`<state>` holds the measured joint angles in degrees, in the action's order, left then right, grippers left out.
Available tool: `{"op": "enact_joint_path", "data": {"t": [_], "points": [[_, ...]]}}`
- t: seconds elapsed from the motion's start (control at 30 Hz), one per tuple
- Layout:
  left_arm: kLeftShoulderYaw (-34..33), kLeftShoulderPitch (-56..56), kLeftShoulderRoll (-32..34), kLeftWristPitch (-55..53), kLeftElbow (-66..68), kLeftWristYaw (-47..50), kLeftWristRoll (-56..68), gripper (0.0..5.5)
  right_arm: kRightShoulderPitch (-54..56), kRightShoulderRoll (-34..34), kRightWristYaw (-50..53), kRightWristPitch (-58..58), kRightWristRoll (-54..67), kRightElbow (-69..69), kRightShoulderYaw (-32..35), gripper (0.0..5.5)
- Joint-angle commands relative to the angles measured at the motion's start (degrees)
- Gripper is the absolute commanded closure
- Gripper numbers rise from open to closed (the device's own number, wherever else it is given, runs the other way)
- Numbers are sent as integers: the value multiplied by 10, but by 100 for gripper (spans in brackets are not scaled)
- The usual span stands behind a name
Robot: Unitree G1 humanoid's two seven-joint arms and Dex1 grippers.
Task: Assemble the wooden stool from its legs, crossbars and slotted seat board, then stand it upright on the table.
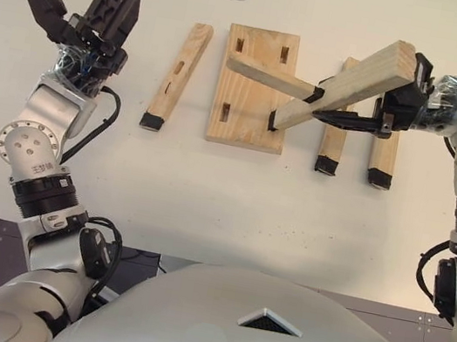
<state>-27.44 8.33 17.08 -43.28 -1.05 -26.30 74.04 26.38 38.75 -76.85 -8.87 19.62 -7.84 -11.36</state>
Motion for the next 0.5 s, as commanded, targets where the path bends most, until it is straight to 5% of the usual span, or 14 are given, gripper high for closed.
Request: {"op": "enact_joint_path", "data": {"t": [0.03, 0.17, 0.4, 0.5], "points": [[1, -13, -8, 10, -15, 10, -13, 86, 15, 46, 35, -156, -101, 15, -73, 346], [3, -14, -17, 18, -17, 10, -20, 86, 84, 38, 29, -265, -94, 32, -114, 346], [3, -18, -23, 27, -7, 3, -32, 86, 61, 61, 10, -249, -86, -2, -130, 346], [0, -14, -18, 24, -3, 2, -33, 86, 65, 60, 2, -249, -52, -10, -91, 270]]}}
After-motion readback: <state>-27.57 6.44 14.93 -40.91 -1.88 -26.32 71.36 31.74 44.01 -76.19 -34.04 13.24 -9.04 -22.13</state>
